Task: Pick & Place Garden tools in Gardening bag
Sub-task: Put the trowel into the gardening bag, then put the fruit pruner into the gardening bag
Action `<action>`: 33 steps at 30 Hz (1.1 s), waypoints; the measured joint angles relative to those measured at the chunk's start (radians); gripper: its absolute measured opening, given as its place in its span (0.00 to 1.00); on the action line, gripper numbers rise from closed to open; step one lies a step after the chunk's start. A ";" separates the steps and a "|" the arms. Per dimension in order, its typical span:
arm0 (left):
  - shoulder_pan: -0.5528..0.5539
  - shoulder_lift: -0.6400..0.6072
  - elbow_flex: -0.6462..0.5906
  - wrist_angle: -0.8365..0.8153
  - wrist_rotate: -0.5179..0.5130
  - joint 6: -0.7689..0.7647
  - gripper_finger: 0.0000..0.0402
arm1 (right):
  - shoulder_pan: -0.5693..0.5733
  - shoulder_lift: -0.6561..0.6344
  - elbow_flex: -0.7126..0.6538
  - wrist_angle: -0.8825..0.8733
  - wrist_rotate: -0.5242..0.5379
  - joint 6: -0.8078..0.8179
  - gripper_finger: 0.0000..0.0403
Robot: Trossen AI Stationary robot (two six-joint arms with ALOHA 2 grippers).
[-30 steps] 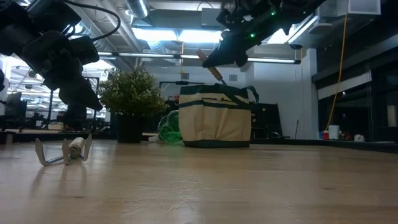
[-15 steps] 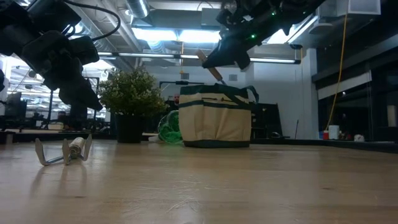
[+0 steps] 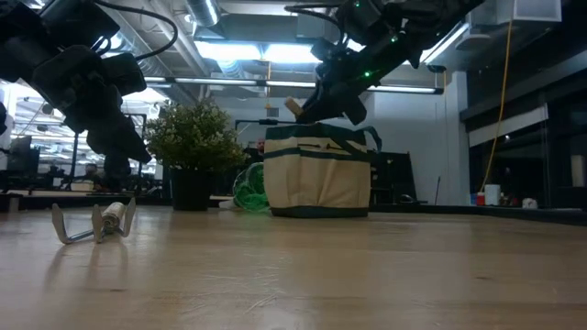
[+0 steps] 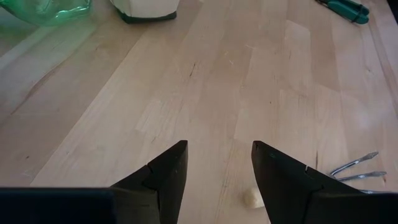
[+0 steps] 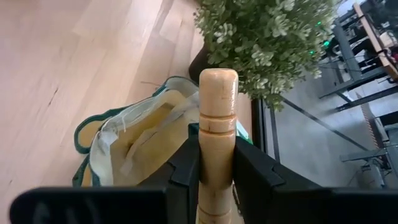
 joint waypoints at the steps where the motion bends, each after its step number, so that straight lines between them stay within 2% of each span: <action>1: 0.000 0.000 0.000 0.000 0.000 0.000 0.44 | 0.000 0.000 0.000 -0.002 0.000 0.002 0.20; 8: 0.000 0.000 0.000 0.000 0.000 0.000 0.44 | 0.000 0.000 0.000 0.002 0.023 0.079 0.26; 22: 0.000 0.000 0.000 0.000 0.000 0.000 0.43 | 0.018 -0.019 0.000 -0.004 0.032 0.321 0.47; 25: 0.000 0.000 0.000 0.000 0.000 0.000 0.43 | 0.024 -0.050 0.000 -0.005 -0.022 0.390 0.49; 30: 0.000 0.000 0.000 0.000 0.000 0.000 0.44 | 0.023 -0.097 0.000 0.024 -0.169 0.605 0.49; 33: 0.000 0.000 0.000 0.000 0.000 0.000 0.43 | 0.024 -0.125 0.000 0.001 -0.222 0.664 0.49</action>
